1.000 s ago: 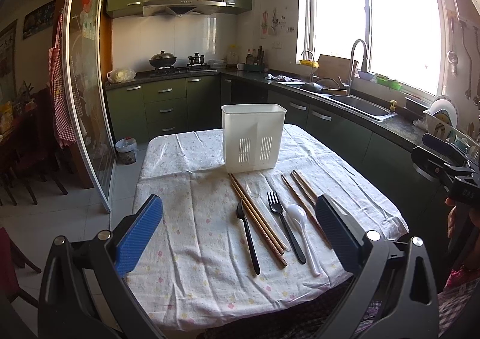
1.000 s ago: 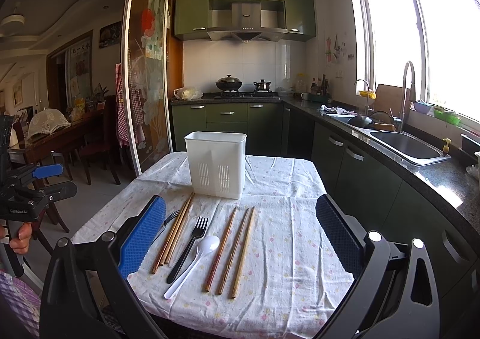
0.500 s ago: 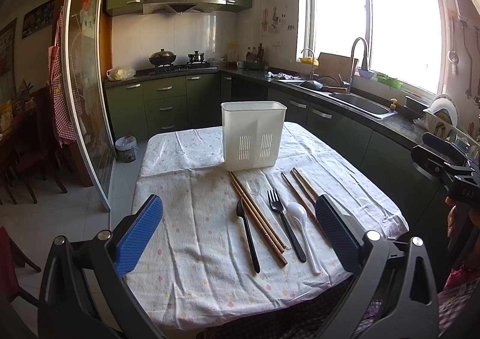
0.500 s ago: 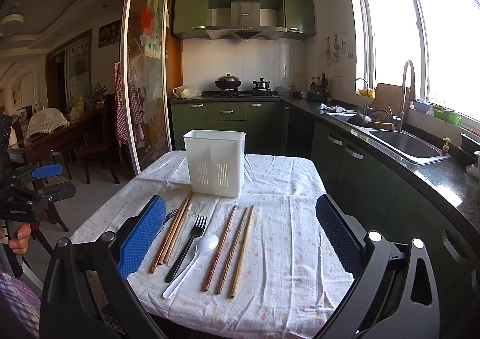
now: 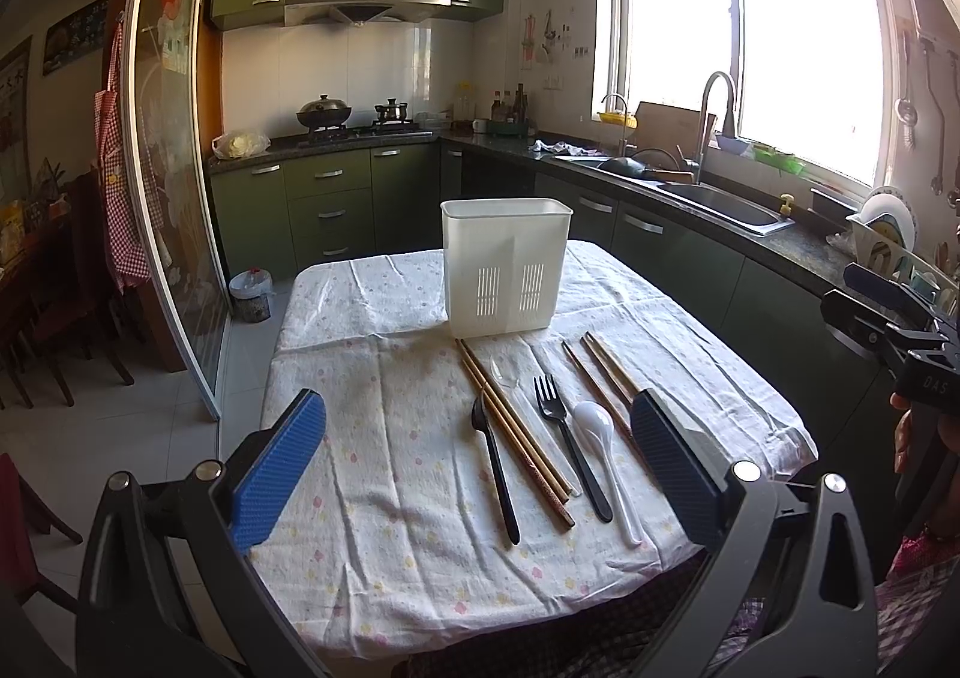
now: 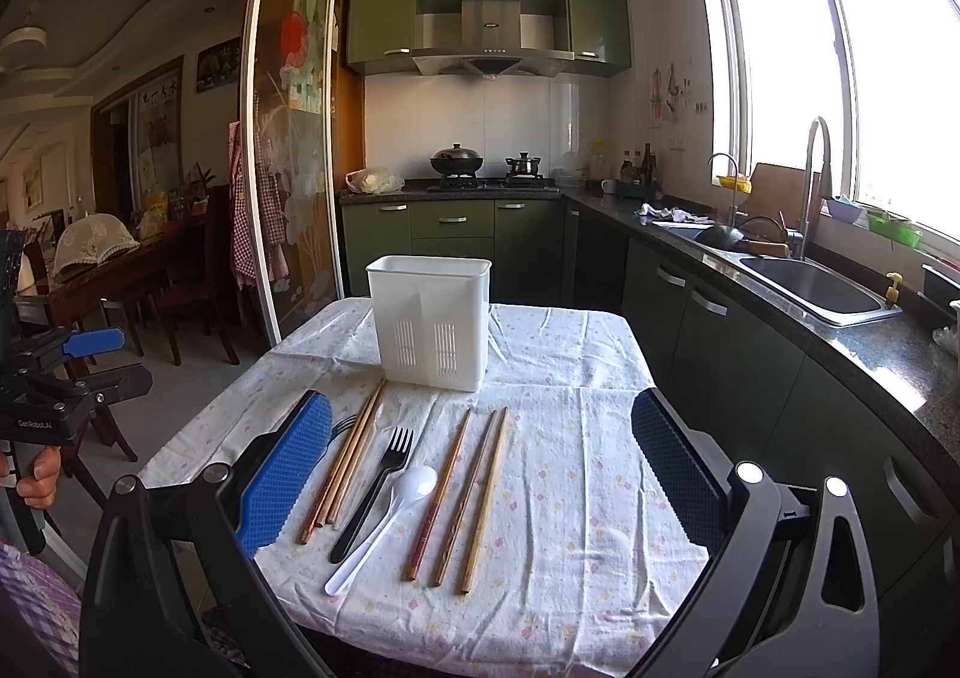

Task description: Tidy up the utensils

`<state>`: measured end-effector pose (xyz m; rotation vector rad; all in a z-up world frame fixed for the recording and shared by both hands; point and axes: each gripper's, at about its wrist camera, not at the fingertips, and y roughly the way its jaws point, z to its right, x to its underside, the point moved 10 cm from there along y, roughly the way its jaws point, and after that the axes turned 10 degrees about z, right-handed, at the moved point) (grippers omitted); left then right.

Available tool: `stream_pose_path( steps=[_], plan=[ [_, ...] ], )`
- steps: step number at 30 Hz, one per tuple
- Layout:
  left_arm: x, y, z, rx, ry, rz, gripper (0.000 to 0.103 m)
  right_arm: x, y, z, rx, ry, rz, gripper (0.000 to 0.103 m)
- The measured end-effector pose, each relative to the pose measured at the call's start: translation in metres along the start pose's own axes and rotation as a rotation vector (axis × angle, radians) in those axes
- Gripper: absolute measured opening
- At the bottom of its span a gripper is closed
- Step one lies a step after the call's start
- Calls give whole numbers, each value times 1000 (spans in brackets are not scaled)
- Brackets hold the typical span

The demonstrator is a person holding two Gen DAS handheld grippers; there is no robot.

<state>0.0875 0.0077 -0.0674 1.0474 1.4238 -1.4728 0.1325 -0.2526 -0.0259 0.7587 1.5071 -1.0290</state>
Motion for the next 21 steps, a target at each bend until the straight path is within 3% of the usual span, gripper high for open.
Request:
stream_pose_path(
  steps=[14, 21],
  plan=[
    [-1, 4, 0, 2, 0, -5, 97, 9, 4, 0, 3, -1, -9, 99],
    [4, 19, 0, 7, -4, -64, 97, 19, 19, 1, 13, 11, -65, 99]
  ],
)
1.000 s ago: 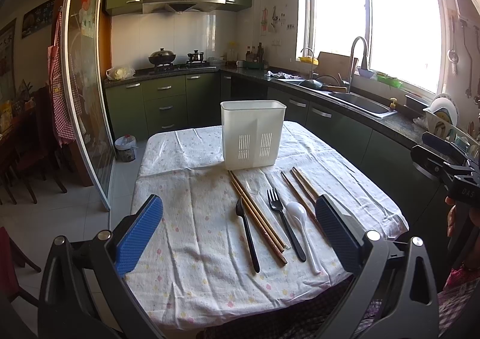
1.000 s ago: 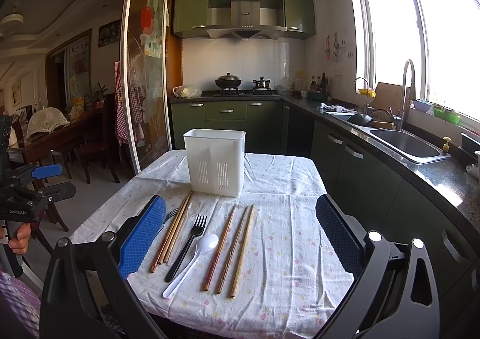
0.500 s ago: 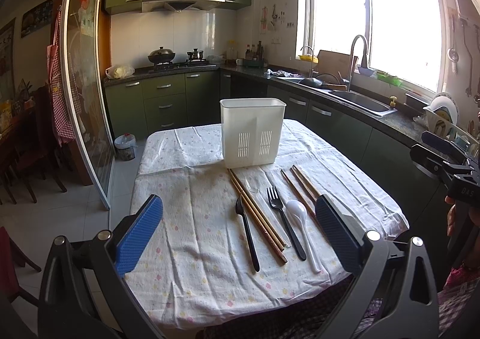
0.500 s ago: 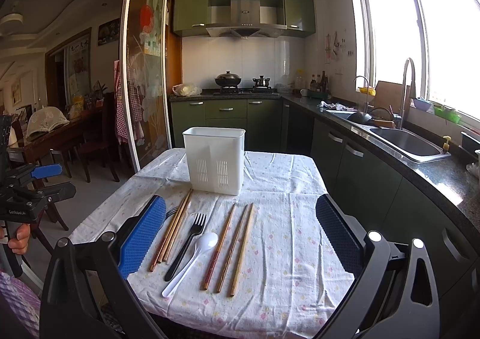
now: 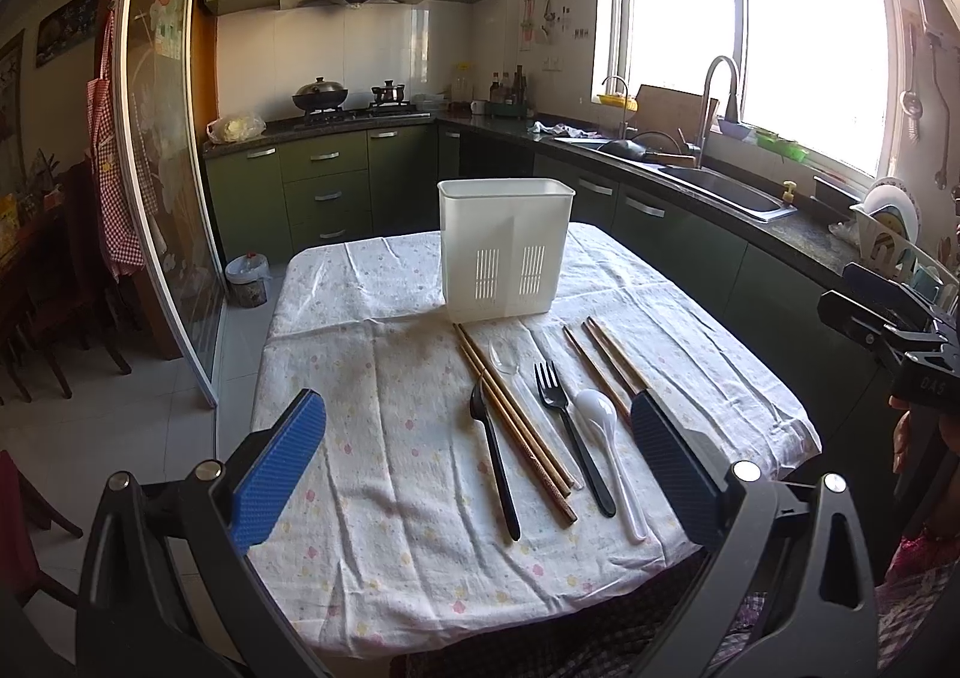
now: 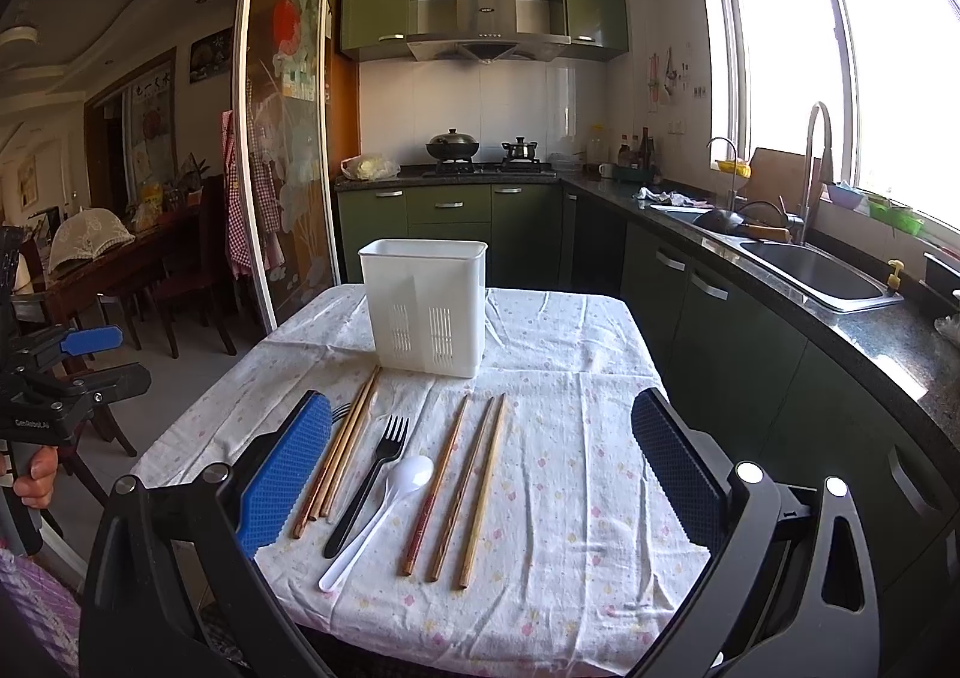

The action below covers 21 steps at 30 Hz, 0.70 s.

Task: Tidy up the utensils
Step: 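Lower the left gripper onto the black fork and close on it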

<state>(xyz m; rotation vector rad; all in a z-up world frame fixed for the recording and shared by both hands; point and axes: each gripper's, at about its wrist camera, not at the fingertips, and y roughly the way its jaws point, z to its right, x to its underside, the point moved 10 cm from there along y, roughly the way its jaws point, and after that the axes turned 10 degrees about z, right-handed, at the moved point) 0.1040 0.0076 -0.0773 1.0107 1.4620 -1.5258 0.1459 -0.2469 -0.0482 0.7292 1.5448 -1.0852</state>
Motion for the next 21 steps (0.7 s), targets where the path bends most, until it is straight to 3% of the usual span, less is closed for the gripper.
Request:
stream_pose_path(
  steps=[4, 9, 13, 17, 18, 21],
  plan=[
    [7, 27, -6, -9, -18, -97, 97, 10, 26, -1, -59, 38, -104, 99],
    [24, 78, -21, -30, -53, -294, 97, 23, 65, -8, -137, 69, -273, 99],
    [44, 115, -27, 3, -153, -453, 97, 32, 90, -17, -144, 42, -351, 99],
    [58, 138, -20, 25, -174, -548, 97, 39, 103, -25, -196, 90, -412, 99],
    [61, 142, -18, 25, -172, -567, 95, 39, 103, -26, -199, 98, -415, 99],
    [70, 153, -14, 1, -160, -631, 75, 38, 103, -26, -193, 102, -412, 99]
  ],
)
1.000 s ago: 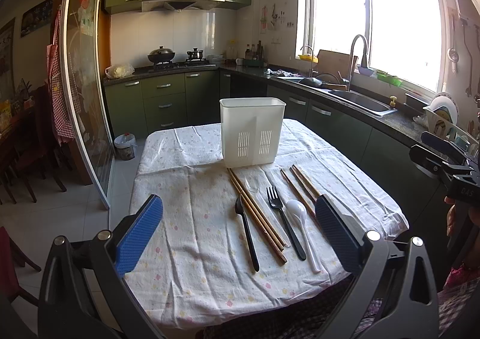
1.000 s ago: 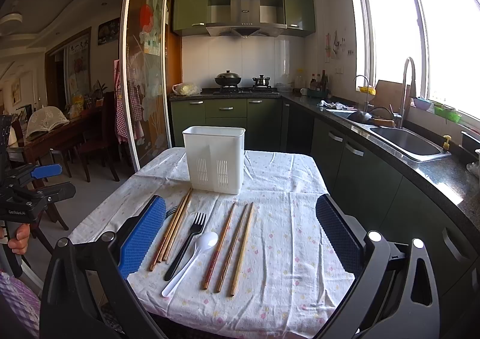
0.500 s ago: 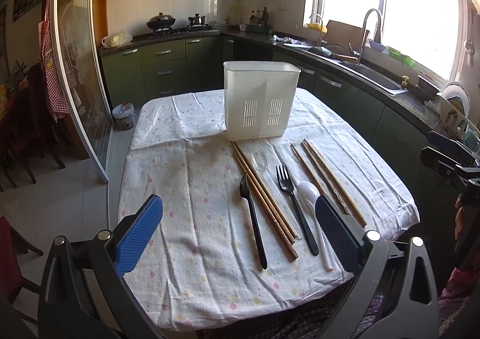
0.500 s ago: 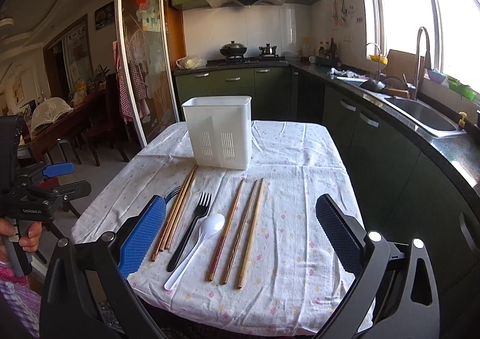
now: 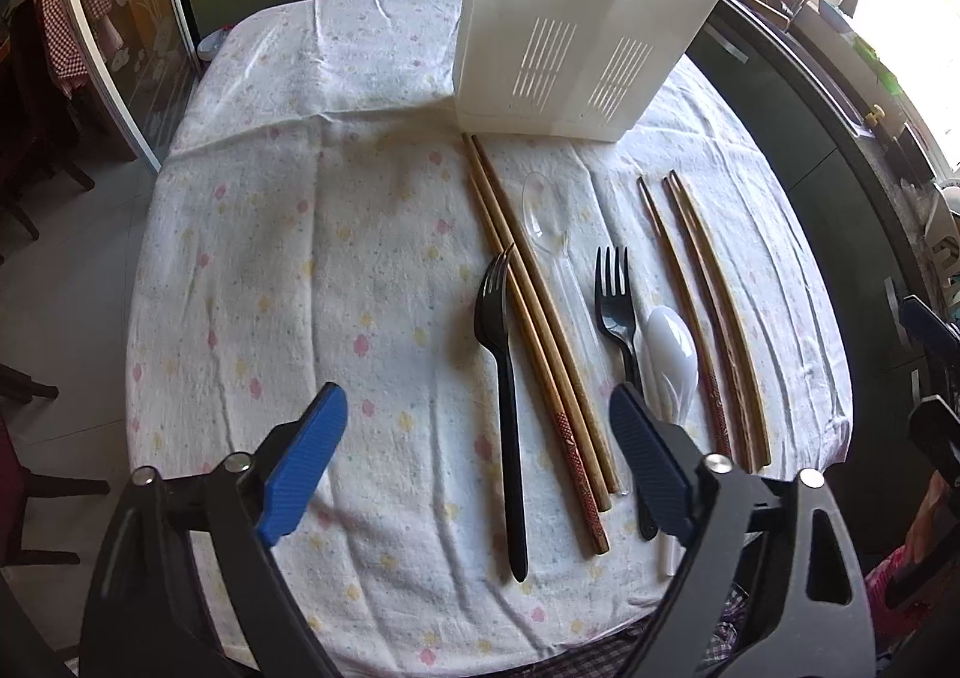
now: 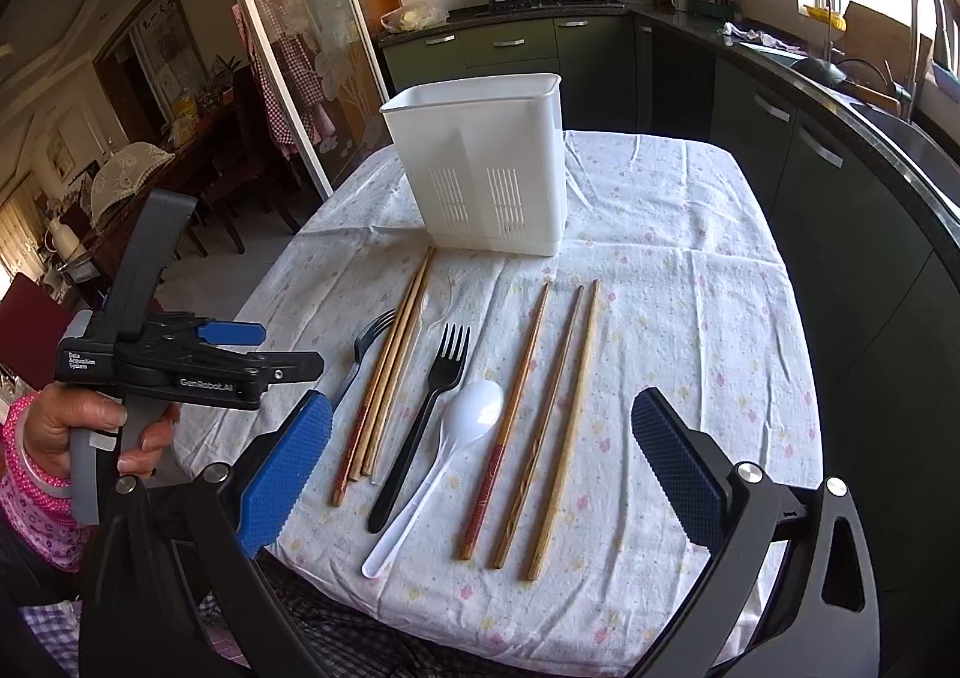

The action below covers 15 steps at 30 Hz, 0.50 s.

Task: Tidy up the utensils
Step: 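Lower the left gripper onto the black fork and close on it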

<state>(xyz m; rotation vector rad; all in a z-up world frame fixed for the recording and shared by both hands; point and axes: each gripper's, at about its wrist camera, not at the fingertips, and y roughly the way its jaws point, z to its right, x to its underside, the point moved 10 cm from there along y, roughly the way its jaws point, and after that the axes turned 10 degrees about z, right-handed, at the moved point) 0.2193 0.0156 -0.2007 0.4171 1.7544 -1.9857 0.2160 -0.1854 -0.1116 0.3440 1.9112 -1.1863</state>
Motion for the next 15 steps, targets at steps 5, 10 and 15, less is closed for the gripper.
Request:
stream_pose_path(
  steps=[5, 10, 15],
  plan=[
    [-11, 16, -1, -97, 9, -19, 65, 2, -1, -1, -6, -8, -7, 99],
    [-22, 30, 1, -152, 17, -16, 45, 6, 0, 1, -2, -21, -11, 99],
    [-24, 42, -2, -183, 5, -43, 24, 10, 2, 6, -20, 7, -36, 99]
  ],
)
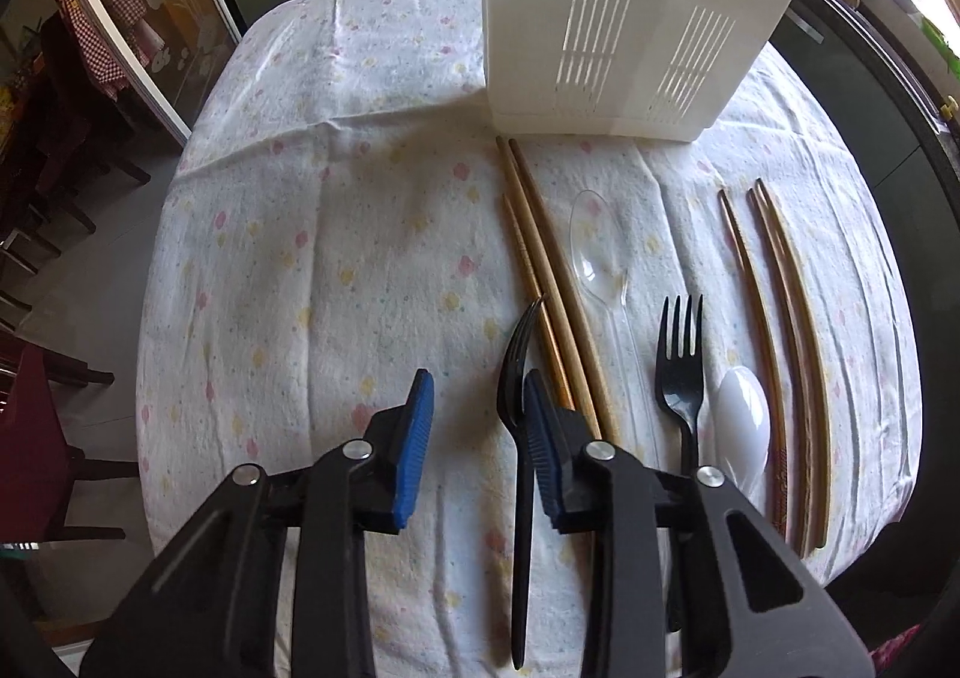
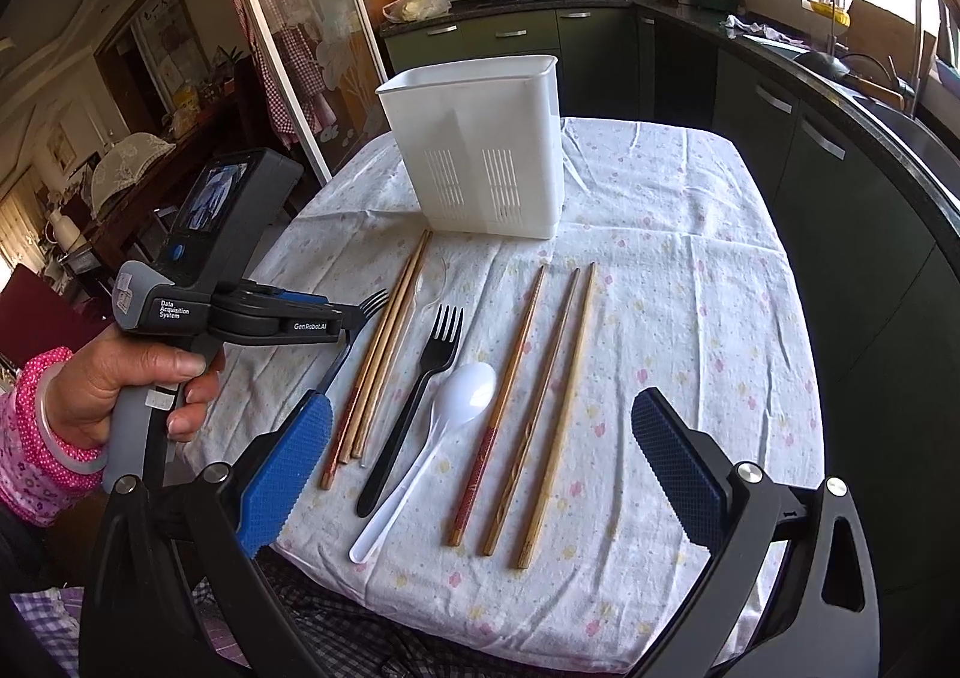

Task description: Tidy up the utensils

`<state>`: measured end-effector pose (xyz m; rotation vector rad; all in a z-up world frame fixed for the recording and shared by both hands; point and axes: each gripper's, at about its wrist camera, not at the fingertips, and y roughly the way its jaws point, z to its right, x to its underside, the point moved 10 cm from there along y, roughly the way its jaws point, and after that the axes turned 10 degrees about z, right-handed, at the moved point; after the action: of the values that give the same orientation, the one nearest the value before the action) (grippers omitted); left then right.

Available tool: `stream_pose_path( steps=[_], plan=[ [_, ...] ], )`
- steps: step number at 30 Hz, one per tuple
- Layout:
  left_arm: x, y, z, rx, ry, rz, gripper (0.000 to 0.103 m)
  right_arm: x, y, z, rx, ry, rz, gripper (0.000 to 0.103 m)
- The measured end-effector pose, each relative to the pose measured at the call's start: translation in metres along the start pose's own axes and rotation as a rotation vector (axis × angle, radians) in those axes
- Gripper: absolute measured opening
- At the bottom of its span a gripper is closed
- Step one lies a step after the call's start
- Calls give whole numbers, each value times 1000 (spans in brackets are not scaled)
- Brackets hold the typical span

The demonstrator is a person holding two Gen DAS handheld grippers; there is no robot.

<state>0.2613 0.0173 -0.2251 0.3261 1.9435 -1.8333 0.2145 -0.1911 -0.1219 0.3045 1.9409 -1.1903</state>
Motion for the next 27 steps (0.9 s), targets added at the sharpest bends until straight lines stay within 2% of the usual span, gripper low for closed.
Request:
stream_pose_path(
  steps=[4, 7, 14, 15, 17, 19, 21, 23, 27],
  plan=[
    [-1, 4, -1, -6, -2, -4, 10, 1, 1, 3, 3, 4, 0, 99],
    [-1, 4, 0, 7, 0, -6, 6, 1, 7, 2, -10, 13, -16, 99],
    [1, -2, 2, 51, 11, -1, 4, -5, 46, -18, -189, 103, -132, 98],
    [1, -3, 1, 53, 7, 0, 4, -6, 55, -21, -204, 118, -152, 96],
    [2, -3, -1, 56, 9, 3, 4, -7, 75, -24, -224, 147, -199, 77],
    [3, -4, -1, 57, 15, 3, 4, -4, 96, -27, -219, 149, -248, 67],
    [4, -5, -1, 59, 22, 4, 4, -1, 115, -31, -211, 136, -284, 66],
    [4, -6, -2, 58, 27, 9, 4, 1, 131, -33, -187, 112, -300, 59],
    [2, -7, -4, 56, 35, 15, 4, 1, 160, -28, -96, 74, -315, 53]
  ],
)
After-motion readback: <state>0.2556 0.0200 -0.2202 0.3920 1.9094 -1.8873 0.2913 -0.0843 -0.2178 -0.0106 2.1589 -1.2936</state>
